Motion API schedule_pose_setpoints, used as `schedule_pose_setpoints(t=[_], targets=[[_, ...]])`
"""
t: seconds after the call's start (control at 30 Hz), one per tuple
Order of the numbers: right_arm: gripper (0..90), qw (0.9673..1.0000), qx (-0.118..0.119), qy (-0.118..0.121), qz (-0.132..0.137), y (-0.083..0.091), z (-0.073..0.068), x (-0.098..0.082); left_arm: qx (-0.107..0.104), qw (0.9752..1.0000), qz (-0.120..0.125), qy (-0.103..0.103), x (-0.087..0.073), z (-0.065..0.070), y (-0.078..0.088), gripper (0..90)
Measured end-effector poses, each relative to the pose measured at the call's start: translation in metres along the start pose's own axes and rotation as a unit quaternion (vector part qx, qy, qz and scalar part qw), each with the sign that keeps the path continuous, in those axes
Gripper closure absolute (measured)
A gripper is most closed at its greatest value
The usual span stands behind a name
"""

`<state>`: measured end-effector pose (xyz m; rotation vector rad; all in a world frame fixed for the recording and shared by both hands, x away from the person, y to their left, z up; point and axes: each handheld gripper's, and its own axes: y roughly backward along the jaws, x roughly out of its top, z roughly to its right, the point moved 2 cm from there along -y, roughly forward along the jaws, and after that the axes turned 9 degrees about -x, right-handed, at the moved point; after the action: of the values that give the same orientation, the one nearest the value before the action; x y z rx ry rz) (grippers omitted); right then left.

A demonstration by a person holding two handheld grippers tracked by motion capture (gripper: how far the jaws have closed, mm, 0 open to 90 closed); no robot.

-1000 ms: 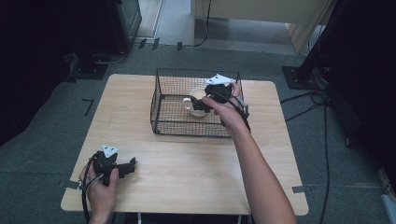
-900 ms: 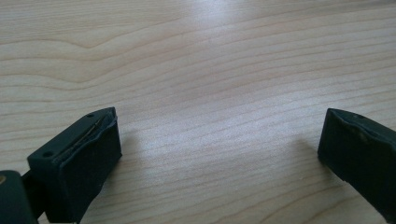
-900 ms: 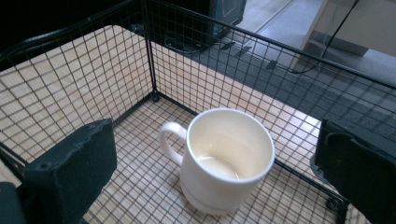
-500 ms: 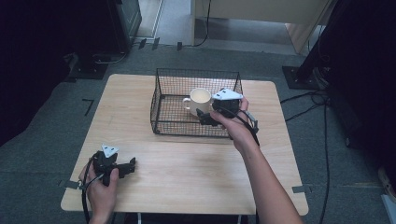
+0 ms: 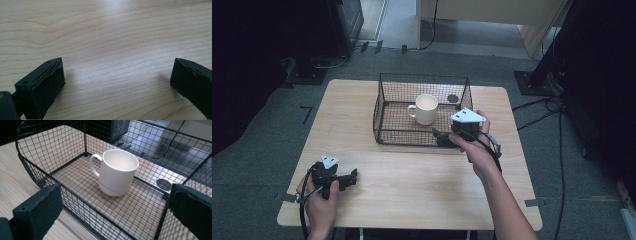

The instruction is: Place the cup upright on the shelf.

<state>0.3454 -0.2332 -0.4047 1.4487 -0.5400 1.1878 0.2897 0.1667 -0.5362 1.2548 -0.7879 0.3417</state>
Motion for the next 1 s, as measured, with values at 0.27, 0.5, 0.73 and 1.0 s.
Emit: schedule_pose_setpoints(t=[0.27,0.5,0.73,1.0], targets=[[0.0,1.0,-0.007,0.0,-0.001,0.016,0.007,-0.022,0.0,1.0,0.0,0.0,0.0,0.0,0.0,0.0],[0.0,0.9997,-0.02,-0.015,-0.006,0.028,0.02,-0.042,0.0,1.0,0.0,0.0,0.0,0.0,0.0,0.0],[0.0,0.999,-0.035,-0.028,-0.009,0.045,0.032,-0.064,0.0,1.0,0.0,0.0,0.0,0.0,0.0,0.0],[0.0,0.9976,-0.052,-0.043,-0.017,0.058,0.048,-0.085,0.0,1.0,0.0,0.0,0.0,0.0,0.0,0.0]])
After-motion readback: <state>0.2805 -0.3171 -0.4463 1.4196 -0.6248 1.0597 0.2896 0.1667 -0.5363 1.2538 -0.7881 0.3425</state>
